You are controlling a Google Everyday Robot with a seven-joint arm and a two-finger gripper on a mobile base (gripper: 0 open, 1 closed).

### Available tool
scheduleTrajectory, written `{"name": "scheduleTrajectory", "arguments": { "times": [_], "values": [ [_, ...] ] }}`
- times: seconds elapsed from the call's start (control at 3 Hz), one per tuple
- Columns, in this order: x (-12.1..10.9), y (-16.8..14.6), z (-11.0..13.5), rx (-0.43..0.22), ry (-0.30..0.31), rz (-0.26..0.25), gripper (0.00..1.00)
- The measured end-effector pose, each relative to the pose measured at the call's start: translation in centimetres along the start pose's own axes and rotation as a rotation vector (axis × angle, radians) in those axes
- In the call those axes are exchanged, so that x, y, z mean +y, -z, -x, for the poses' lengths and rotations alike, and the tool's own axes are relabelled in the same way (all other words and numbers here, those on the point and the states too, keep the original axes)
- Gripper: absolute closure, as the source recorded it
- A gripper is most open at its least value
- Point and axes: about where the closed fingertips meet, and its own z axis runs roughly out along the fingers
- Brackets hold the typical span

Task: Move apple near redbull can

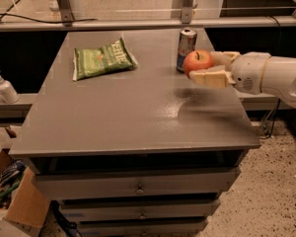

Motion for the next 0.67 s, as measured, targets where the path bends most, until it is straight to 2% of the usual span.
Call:
{"name": "scheduleTrajectory", "arguments": {
  "times": [0.67],
  "values": [
    [-4.0,-3.9,-0.5,0.011,-0.009,-0.025,1.0]
  ]
}}
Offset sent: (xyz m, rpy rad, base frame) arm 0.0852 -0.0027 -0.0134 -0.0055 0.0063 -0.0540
